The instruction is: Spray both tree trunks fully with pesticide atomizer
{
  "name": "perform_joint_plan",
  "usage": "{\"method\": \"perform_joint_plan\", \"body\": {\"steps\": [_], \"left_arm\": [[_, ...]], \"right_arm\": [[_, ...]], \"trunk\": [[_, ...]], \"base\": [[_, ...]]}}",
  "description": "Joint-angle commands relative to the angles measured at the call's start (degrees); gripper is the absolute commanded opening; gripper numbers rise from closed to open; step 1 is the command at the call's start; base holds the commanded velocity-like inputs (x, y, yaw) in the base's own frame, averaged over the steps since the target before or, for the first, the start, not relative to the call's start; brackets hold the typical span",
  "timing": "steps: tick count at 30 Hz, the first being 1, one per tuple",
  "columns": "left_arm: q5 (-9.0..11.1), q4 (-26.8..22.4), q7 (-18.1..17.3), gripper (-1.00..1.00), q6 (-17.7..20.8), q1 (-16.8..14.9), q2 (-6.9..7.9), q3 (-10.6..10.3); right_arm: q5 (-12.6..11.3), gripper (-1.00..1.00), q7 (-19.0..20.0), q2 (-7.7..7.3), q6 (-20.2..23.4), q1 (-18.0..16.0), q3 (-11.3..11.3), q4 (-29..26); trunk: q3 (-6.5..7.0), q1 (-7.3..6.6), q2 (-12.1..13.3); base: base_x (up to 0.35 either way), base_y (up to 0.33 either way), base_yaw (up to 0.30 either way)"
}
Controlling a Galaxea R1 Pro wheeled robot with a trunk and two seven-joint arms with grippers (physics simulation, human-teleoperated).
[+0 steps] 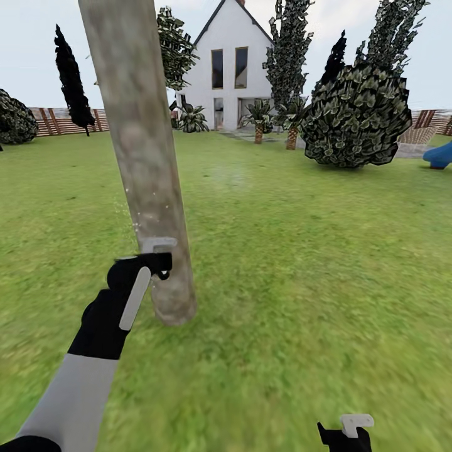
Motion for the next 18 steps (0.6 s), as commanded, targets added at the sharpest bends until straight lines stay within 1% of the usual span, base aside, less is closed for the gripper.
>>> {"method": "perform_joint_plan", "body": {"steps": [1,3,6,8,9,10,11,13,14,15,16,17,18], "left_arm": [[-0.4,0.2,0.3,-1.0,0.0,0.0,0.0,-1.3],[-0.6,0.3,0.6,-1.0,0.0,0.1,0.11,-1.6],[-0.7,0.6,0.8,-1.0,0.0,0.5,0.6,-1.2],[-0.7,0.6,1.3,-1.0,0.0,1.4,0.83,-0.9],[-0.7,0.6,2.3,-1.0,-0.1,2.1,0.93,-0.7],[-0.7,0.6,3.0,-1.0,-0.1,2.6,1.28,0.2],[-0.7,0.6,3.3,-1.0,-0.1,2.9,1.9,2.6],[-0.6,1.0,3.4,-1.0,-0.1,3.0,2.9,3.9],[-0.5,2.5,3.4,-1.0,-0.2,3.2,3.29,4.2],[-0.5,3.5,3.3,-1.0,-0.2,3.4,3.37,4.3],[-0.3,6.2,3.1,-1.0,-1.7,3.6,3.44,4.3],[-0.3,7.5,3.1,-1.0,-3.5,3.6,3.24,4.2],[-0.2,8.0,3.0,-1.0,-4.2,3.6,3.03,4.0]], "right_arm": [[0.0,1.0,0.0,0.0,0.0,0.0,0.0,0.0],[0.0,1.0,0.0,0.0,0.0,0.0,0.0,0.0],[0.0,1.0,0.0,0.0,0.0,0.0,0.0,0.0],[0.0,1.0,0.0,0.0,0.0,0.0,0.0,0.0],[0.0,1.0,0.0,0.0,0.0,0.0,0.0,0.0],[0.0,1.0,0.0,0.0,0.0,0.0,0.0,0.0],[0.0,1.0,0.0,0.0,0.0,0.0,0.0,0.0],[0.0,1.0,0.0,0.0,0.0,0.0,0.0,0.0],[0.0,1.0,0.0,0.0,0.0,0.0,0.0,0.0],[0.0,1.0,0.0,0.0,0.0,0.0,0.0,0.0],[0.0,1.0,0.0,0.0,0.0,0.0,0.0,0.0],[0.0,1.0,0.0,0.0,0.0,0.0,0.0,0.0],[0.0,1.0,0.0,0.0,0.0,0.0,0.0,0.0]], "trunk": [[0.0,0.0,0.0],[0.0,0.0,0.0],[0.0,0.0,0.0],[-0.06,0.0,0.0],[-0.11,0.0,0.0],[-0.14,0.0,0.0],[-0.14,0.0,0.0],[-0.15,0.0,0.0],[-0.15,0.0,0.0],[-0.15,0.0,0.0],[-0.15,0.0,0.0],[-0.15,0.0,0.0],[-0.15,0.0,0.0]], "base": [[0.26,0.0,0.0],[0.297,-0.077,0.0],[0.265,-0.141,0.005],[0.254,-0.066,0.167],[0.146,-0.02,0.214],[0.06,-0.008,0.153],[0.013,-0.002,0.032],[0.005,-0.001,0.012],[0.001,0.0,0.003],[0.001,0.0,0.002],[0.0,0.0,0.0],[0.0,0.0,0.0],[0.0,0.0,0.0]]}}
